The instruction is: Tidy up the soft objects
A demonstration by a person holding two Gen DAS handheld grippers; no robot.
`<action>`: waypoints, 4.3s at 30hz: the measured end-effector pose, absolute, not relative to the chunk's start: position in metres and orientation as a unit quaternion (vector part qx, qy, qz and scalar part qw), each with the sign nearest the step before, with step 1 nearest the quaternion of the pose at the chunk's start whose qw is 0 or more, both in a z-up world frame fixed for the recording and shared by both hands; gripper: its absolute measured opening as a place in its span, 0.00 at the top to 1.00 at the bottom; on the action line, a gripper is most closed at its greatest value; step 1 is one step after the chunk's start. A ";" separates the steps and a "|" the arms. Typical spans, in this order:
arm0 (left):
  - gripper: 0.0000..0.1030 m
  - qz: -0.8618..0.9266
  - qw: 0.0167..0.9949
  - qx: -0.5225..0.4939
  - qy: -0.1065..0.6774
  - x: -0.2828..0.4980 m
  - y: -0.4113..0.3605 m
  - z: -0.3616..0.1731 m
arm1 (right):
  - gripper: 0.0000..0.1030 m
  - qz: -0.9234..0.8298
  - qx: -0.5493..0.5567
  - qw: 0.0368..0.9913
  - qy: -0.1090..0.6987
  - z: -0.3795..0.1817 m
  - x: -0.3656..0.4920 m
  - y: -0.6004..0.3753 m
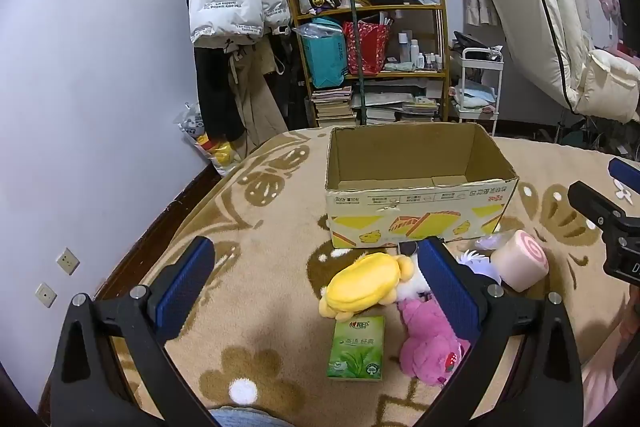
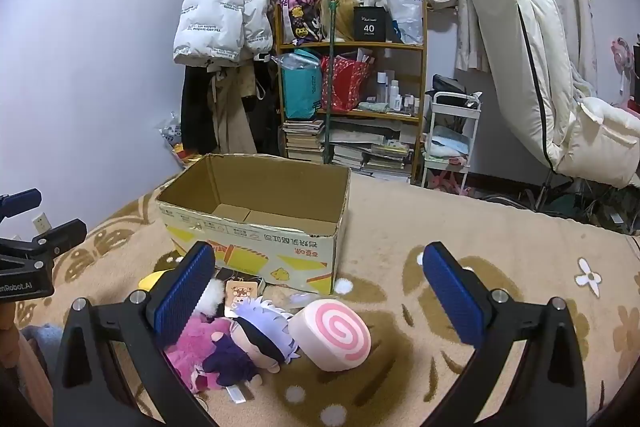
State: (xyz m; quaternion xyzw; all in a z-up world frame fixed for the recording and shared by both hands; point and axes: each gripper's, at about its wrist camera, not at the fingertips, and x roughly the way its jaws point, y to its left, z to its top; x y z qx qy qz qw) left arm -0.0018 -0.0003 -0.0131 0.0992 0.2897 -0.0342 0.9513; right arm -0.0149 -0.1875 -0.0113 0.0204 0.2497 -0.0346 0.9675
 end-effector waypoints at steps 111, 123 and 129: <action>0.02 -0.043 0.887 0.090 0.451 0.054 -0.001 -0.064 | 0.00 -0.032 0.113 0.923 0.366 -0.054 0.023 -0.204; 0.02 -0.045 0.837 0.098 0.536 0.076 -0.008 -0.104 | 0.00 -0.015 0.174 0.868 0.464 -0.099 0.055 -0.223; 0.02 -0.049 0.818 0.096 0.564 0.082 -0.007 -0.119 | 0.00 -0.017 0.199 0.849 0.490 -0.115 0.062 -0.228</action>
